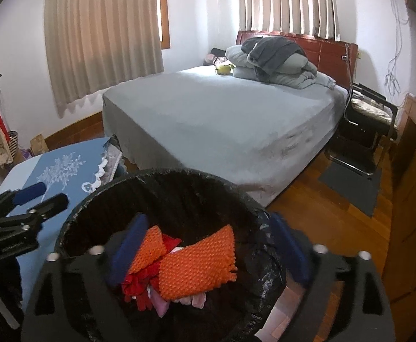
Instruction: Collect trash
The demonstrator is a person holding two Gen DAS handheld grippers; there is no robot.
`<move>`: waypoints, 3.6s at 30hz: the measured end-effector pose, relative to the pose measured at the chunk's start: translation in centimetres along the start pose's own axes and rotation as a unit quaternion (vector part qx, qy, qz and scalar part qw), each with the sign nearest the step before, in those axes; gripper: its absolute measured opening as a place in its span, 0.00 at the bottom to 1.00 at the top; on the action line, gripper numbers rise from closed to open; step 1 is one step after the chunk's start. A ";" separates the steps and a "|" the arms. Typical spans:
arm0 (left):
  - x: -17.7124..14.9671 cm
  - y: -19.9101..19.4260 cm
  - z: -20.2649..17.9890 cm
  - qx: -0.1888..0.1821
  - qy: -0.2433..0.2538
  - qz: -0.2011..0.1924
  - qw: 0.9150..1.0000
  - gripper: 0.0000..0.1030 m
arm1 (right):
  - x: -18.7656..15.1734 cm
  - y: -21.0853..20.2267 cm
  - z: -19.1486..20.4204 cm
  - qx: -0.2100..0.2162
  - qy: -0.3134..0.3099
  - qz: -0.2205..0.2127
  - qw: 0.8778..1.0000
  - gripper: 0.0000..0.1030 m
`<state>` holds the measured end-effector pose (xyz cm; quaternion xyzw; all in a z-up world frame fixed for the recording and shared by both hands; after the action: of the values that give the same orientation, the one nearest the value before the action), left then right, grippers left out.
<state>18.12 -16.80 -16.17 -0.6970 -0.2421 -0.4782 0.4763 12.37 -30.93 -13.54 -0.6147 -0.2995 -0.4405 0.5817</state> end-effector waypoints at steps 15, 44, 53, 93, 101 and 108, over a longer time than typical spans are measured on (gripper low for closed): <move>2.9 -8.0 3.6 0.058 -0.008 -0.036 0.998 0.90 | 3.5 -4.5 4.7 0.060 -0.008 -0.038 0.997 0.94; 5.2 -19.3 3.7 0.101 0.000 -0.091 0.991 0.93 | 5.5 -12.2 10.5 0.119 -0.017 -0.066 0.991 0.94; 5.8 -20.0 3.5 0.101 -0.002 -0.100 0.990 0.93 | 5.8 -12.8 11.1 0.120 -0.022 -0.076 0.990 0.94; 5.9 -20.3 3.8 0.107 -0.003 -0.099 0.989 0.93 | 5.7 -13.1 11.6 0.123 -0.025 -0.073 0.989 0.94; 5.9 -20.3 3.8 0.107 -0.003 -0.099 0.989 0.93 | 5.7 -13.0 11.7 0.123 -0.026 -0.073 0.989 0.94; 5.9 -20.3 3.8 0.107 -0.003 -0.100 0.989 0.93 | 5.7 -13.1 11.7 0.123 -0.026 -0.073 0.989 0.94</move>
<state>6.20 -5.39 -2.47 -0.6156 -0.3614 -0.4927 0.4977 5.60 -18.41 -1.80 -0.5263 -0.4108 -0.4253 0.6110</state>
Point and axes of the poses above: each gripper's, at about its wrist camera, not at the fingertips, and y roughly the way its jaws point, z to its left, x to its top, the point moved 7 cm from there along y, roughly the way its jaws point, and after that the axes turned 11 degrees about -z, right-handed, at the moved point
